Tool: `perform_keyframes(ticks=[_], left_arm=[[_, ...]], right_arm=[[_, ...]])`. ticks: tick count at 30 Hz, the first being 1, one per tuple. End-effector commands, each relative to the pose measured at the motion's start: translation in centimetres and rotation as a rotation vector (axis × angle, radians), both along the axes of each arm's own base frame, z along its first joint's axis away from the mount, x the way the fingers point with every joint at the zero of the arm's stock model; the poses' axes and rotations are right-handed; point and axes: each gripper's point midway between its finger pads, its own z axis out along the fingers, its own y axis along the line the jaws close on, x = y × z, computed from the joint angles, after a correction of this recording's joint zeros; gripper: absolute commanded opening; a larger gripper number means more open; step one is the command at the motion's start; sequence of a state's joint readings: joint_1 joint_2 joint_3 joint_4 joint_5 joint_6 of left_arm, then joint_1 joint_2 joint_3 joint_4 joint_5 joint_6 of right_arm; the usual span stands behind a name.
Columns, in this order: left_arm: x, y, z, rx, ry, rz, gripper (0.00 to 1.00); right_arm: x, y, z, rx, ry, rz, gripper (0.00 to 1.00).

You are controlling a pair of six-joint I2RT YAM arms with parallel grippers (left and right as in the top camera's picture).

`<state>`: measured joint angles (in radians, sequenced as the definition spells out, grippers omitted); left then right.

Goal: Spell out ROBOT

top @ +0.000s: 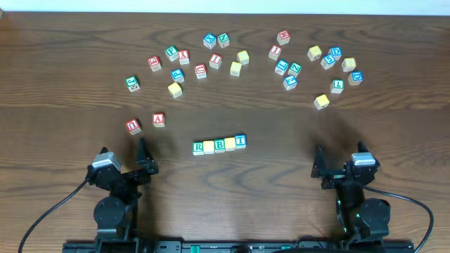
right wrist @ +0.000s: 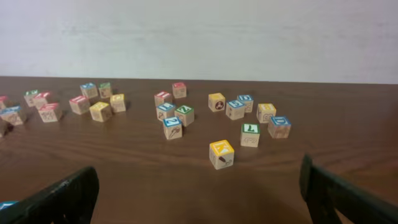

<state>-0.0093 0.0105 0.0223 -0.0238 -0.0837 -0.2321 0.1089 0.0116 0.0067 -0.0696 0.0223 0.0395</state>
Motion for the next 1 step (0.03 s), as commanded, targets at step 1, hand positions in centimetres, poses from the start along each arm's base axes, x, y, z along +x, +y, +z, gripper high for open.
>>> perform_keyframes(ticks=[1], left_arm=[[-0.11, 0.15, -1.83, 0.0, 0.057, 0.007, 0.98]], right_arm=[[-0.02, -0.07, -0.01, -0.015, -0.002, -0.005, 0.99]])
